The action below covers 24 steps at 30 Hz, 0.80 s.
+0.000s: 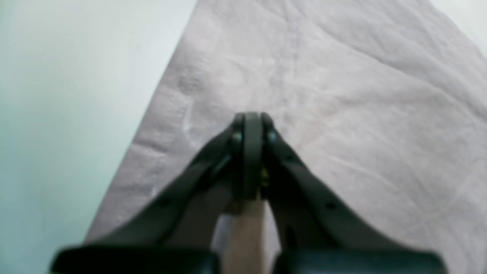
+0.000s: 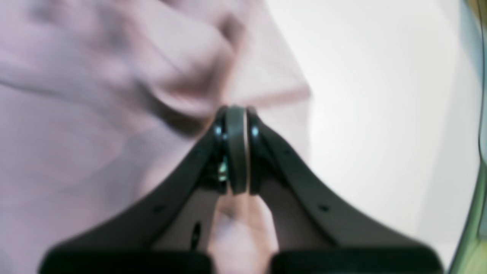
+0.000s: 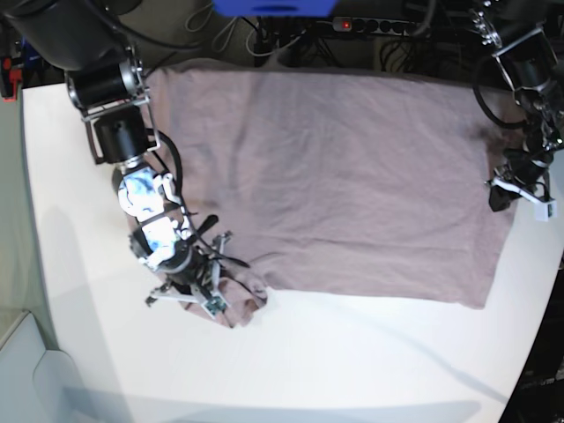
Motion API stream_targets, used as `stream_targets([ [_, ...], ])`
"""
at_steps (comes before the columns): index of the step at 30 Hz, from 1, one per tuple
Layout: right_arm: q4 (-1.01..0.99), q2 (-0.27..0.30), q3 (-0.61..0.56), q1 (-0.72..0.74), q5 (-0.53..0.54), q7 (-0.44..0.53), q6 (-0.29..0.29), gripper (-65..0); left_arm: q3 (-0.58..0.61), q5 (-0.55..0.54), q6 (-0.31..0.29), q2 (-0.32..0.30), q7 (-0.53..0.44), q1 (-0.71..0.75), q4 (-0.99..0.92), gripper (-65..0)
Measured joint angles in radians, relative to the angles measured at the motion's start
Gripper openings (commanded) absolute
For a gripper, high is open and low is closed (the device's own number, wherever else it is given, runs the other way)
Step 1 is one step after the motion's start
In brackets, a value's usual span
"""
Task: Layout the t-shirt on the table in an organized manner, then fold the t-shirt properly
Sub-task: 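Drag the held hem corner with the right gripper toward the collar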
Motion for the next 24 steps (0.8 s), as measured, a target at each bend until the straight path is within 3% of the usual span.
stream_targets([
  [3, 0.037, 0.0, -0.048, -0.035, 0.0, -0.006, 0.025, -65.0, 0.0, 0.0, 0.0, 0.0, 0.001, 0.0, 0.0, -65.0],
  [6, 0.056, 0.002, -0.077, -0.072, 0.0, -0.006, 0.097, -65.0, 0.0, 0.0, 0.0, 0.0, 0.002, -0.002, 0.0, -65.0],
  [18, 0.045, 0.001, -0.08, -0.048, 0.001, -0.006, 0.103, -65.0, 0.0, 0.0, 0.0, 0.0, 0.006, -0.002, 0.0, -65.0],
  [24, -0.266, -0.025, -0.072, 0.124, 0.003, 0.12, 0.1, -65.0, 0.0, 0.0, 0.0, 0.0, 0.003, -0.001, 0.0, -65.0],
])
